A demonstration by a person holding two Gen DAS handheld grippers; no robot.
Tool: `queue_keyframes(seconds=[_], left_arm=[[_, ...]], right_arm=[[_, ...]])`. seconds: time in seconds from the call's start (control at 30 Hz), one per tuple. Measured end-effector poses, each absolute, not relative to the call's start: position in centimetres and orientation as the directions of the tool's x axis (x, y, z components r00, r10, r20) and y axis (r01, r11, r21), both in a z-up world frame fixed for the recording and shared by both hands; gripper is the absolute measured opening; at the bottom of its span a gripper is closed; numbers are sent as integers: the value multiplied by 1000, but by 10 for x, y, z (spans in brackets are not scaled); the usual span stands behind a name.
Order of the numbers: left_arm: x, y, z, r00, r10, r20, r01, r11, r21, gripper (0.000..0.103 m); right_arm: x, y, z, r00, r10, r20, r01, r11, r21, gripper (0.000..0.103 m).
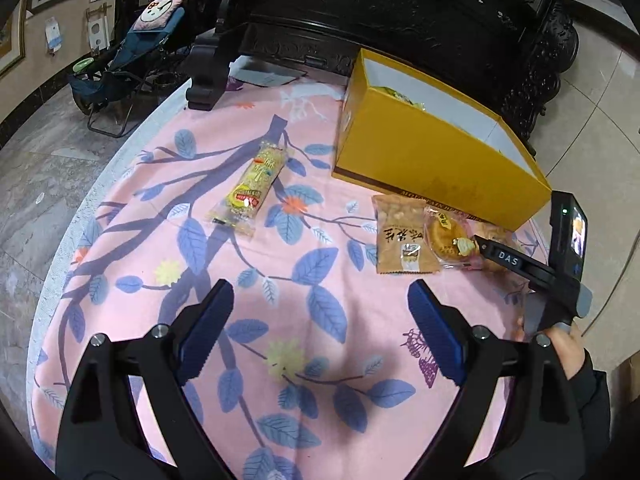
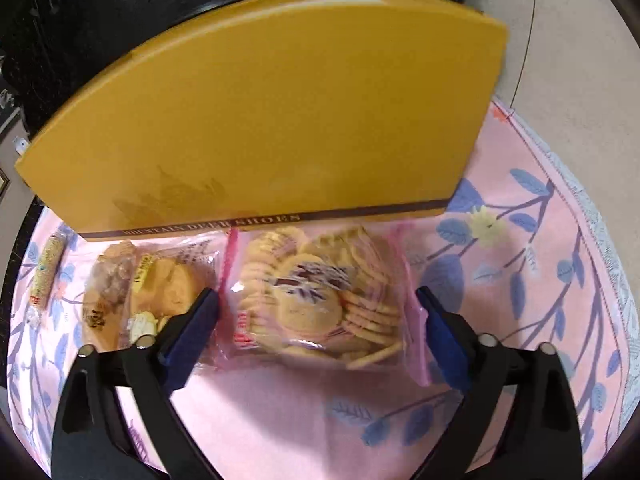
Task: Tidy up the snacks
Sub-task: 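Move both open tools back toward the remaining snacks, then grasp the brown peanut pack with the left tool while the right tool grasps the pink cracker bag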
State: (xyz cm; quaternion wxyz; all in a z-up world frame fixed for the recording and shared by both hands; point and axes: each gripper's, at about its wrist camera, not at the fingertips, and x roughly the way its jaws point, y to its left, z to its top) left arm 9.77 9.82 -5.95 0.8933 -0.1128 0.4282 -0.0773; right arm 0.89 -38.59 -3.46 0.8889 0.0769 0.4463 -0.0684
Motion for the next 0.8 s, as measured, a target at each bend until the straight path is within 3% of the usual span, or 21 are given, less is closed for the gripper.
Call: queue_keyframes(seconds=[0.1, 0.2, 0.3, 0.8], left_arm=[[100, 100, -63, 613, -242, -752, 39, 960, -277, 90], [100, 99, -64, 607, -244, -756, 37, 960, -279, 90], [100, 95, -64, 601, -245, -761, 42, 960, -277, 90], [186, -6, -87, 565, -147, -812, 94, 989, -113, 90]], right_arm=[[12, -384, -37, 622, -70, -779, 183, 981, 58, 102], [8, -384, -32, 636, -62, -770, 163, 985, 54, 73], [-4, -391, -28, 621, -12, -784, 129, 988, 87, 63], [-44, -421, -37, 671, 96, -735, 64, 980, 187, 65]])
